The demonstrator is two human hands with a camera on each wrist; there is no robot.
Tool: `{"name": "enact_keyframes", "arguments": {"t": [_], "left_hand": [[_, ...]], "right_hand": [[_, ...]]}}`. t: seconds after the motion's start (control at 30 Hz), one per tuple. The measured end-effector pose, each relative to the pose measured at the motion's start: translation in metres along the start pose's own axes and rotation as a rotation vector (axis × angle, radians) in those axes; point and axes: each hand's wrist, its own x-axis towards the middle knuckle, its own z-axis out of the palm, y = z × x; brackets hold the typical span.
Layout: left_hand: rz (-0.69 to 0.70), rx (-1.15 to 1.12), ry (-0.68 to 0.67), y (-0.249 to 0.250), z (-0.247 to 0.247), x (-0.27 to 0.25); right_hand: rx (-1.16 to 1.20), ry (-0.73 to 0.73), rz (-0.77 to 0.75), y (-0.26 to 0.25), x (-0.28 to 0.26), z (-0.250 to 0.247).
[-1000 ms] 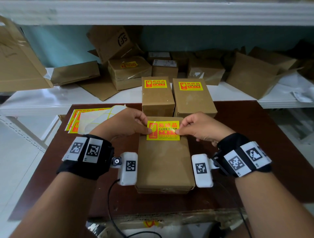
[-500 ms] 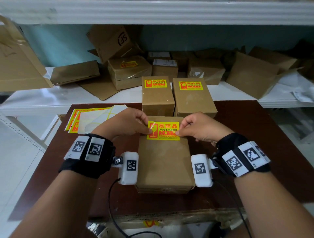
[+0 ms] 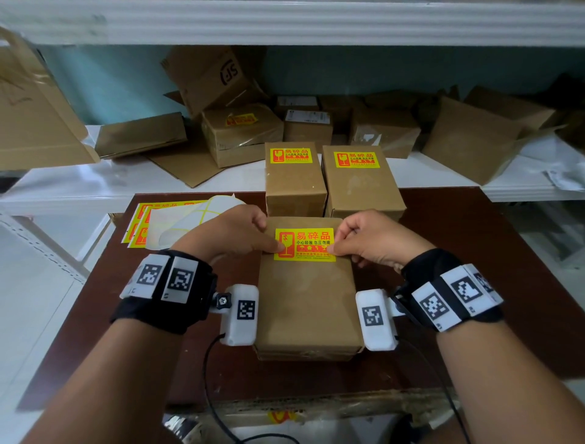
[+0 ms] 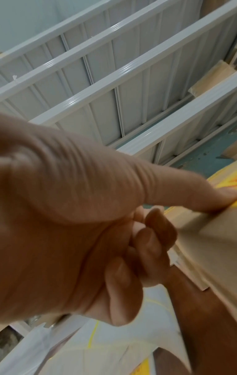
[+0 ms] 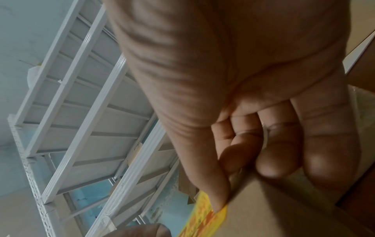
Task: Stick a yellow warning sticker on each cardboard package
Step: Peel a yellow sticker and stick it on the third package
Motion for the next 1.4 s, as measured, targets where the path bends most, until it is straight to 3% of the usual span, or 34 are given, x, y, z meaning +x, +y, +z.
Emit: {"name": "enact_keyframes", "arguments": {"t": [0.23, 0.4, 0.5, 0.63, 0.83, 1.07, 1.23, 1.4], "left_hand": [[-0.13, 0.003, -0.059, -0.003, -0.006, -0.006], [-0.29, -0.023, -0.293, -0.007, -0.006, -0.016], [-0.263, -0.129, -0.385, -0.002, -0.003, -0.022], [-0.126, -0.172, -0.417, 0.007, -0.021, -0.04], [0.092, -0.296, -0.235, 0.011, -0.056, -0.055], [0.237, -0.422, -0.018, 0.018, -0.034, -0.036], [0.227, -0.415, 0.206, 0.009, 0.002, -0.023], [0.225, -0.346, 0.34, 0.011, 0.012, -0.018]], "right_hand": [[0.058, 0.03, 0.079, 0.006, 0.001, -0.003], [0.033, -0.009, 0.145, 0.012, 0.0, -0.004], [0.171, -0.098, 0.161, 0.017, 0.001, -0.001], [0.314, -0.09, 0.015, 0.001, -0.015, -0.009], [0.52, 0.058, -0.172, -0.016, -0.027, -0.027], [0.639, 0.337, -0.244, -0.025, -0.014, -0.008], [0.649, 0.429, -0.273, -0.022, -0.007, 0.025], [0.575, 0.45, -0.265, -0.021, 0.003, 0.041]]}}
